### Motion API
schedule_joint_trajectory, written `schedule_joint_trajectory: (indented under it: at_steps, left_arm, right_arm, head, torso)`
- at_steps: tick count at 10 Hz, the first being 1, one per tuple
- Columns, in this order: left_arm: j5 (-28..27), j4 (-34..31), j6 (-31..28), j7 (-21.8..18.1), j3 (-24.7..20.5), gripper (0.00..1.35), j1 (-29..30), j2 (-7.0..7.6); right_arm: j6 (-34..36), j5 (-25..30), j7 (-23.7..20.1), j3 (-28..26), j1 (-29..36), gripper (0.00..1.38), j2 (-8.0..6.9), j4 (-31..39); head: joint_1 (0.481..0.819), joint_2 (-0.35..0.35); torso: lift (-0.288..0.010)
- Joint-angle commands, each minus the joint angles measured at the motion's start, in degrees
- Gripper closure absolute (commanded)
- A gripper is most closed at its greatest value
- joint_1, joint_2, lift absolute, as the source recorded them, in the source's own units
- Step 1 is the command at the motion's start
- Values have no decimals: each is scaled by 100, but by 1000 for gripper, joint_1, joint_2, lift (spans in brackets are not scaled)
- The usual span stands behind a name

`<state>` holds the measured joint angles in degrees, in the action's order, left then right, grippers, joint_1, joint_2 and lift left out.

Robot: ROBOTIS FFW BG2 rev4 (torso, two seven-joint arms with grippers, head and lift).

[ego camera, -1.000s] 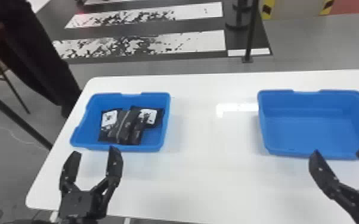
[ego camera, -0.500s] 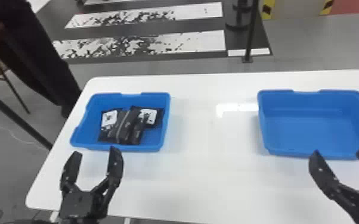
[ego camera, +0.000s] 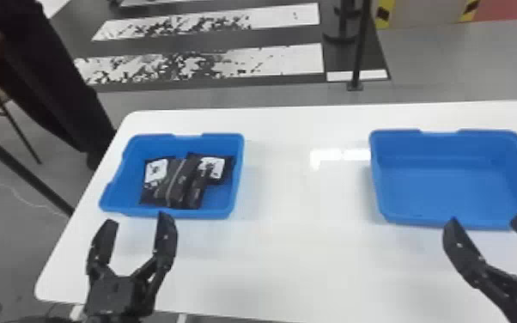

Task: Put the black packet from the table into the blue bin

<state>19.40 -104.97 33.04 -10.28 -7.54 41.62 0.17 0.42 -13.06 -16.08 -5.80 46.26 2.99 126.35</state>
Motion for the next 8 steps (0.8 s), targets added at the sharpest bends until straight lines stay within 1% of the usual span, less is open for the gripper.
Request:
schedule_joint_trajectory:
  at_steps: [1, 8]
  left_arm:
    - [-9, 0, 1, 0, 0, 127, 0, 0]
    - [48, 0, 1, 0, 0, 127, 14, 0]
  right_arm:
    - [0, 3, 0, -3, 0, 137, 0, 0]
    - [-28, -20, 0, -3, 14, 137, 0, 0]
  head:
    - [695, 155]
    - [695, 156]
  torso:
    - [-110]
    - [-110]
